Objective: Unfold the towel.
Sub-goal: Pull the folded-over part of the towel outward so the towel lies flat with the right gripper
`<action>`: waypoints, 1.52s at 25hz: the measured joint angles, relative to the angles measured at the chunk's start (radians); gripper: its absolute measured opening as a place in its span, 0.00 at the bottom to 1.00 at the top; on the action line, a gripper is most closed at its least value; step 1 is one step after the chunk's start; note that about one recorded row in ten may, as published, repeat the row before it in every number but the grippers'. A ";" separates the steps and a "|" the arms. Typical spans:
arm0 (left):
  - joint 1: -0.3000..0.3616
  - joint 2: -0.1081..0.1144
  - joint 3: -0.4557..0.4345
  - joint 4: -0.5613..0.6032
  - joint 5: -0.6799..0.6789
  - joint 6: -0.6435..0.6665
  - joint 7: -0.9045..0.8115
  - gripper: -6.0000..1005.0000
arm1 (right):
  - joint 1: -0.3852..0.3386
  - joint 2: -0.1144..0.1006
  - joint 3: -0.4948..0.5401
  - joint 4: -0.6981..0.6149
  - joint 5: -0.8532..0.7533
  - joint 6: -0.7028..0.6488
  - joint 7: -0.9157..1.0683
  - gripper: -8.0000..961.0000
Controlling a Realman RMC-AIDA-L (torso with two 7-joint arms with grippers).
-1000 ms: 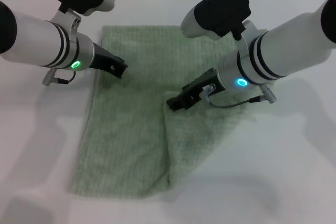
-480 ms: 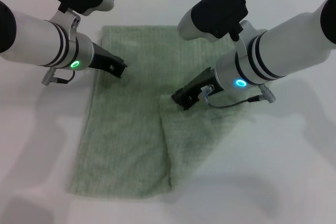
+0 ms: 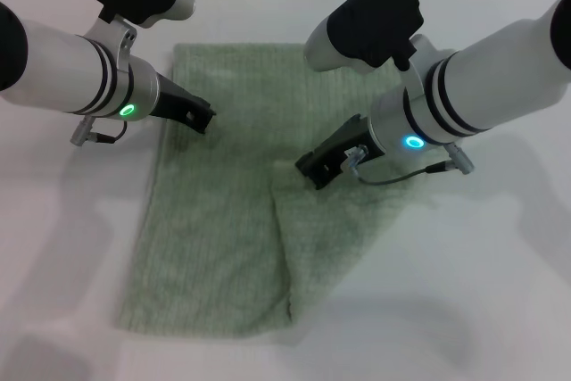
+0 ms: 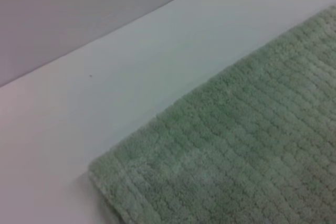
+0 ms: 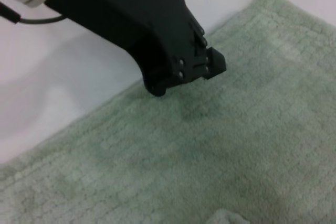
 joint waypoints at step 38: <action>0.002 -0.002 0.000 0.015 0.023 -0.005 -0.002 0.00 | -0.307 0.000 0.019 0.570 -0.154 0.352 0.087 0.01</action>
